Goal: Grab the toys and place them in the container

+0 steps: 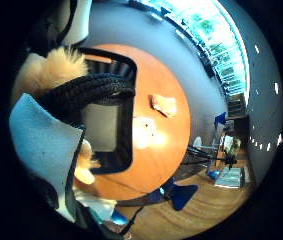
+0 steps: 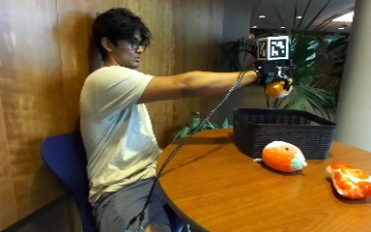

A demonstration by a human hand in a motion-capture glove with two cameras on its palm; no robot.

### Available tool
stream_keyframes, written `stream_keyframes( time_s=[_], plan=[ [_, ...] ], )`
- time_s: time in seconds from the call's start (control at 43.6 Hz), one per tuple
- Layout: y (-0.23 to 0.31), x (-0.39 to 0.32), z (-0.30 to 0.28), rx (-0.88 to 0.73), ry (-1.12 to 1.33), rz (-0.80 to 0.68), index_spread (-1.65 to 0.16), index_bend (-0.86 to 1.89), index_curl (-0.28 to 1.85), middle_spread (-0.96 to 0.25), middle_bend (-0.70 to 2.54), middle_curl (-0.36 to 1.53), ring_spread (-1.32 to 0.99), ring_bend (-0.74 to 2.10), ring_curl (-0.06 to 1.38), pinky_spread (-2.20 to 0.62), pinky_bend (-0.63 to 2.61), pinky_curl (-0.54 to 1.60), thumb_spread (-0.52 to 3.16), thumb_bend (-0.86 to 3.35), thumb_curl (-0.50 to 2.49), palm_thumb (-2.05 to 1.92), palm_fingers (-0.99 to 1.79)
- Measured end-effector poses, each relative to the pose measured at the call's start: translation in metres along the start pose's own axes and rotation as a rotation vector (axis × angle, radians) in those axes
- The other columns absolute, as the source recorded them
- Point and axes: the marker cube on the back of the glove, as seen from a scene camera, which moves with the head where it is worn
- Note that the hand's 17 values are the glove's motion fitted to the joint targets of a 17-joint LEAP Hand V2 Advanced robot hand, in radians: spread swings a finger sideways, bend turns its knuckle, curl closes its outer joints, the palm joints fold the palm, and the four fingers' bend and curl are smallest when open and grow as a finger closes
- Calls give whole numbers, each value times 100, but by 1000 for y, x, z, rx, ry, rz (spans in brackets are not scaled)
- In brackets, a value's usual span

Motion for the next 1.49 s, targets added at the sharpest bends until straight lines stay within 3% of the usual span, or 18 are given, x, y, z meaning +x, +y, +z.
stream_keyframes(
  time_s=[0.069, 0.298, 0.412, 0.756, 1.169, 1.489],
  plan=[
    [-3, 0, 13, -38, -3, 17, -37, 76, 49, -50, 70, 91, -61, 119, 80, -36, 138, 53, 50, 29, 107, 77, 13],
    [2, -1, 28, -148, -14, 24, -33, 59, 48, -39, 58, 88, -53, 103, 77, -25, 143, 49, 78, 26, 106, 62, -1],
    [7, -1, 30, -166, 14, 17, -31, 41, 43, -25, 35, 78, -36, 81, 71, -11, 146, 48, 95, 19, 98, 47, -30],
    [34, 11, 25, -99, -85, -57, -30, 23, 40, -8, 14, 60, -11, 44, 59, 4, 127, 40, 121, 7, 76, 32, -13],
    [76, 18, 16, -95, 21, -76, -32, 19, 42, -7, 19, 52, -4, 42, 56, 5, 113, 34, 132, 1, 61, 32, 3],
    [155, 54, 22, -102, 56, -50, -32, 20, 44, -6, 18, 49, -3, 39, 55, 4, 110, 33, 137, -2, 52, 29, 1]
  ],
)
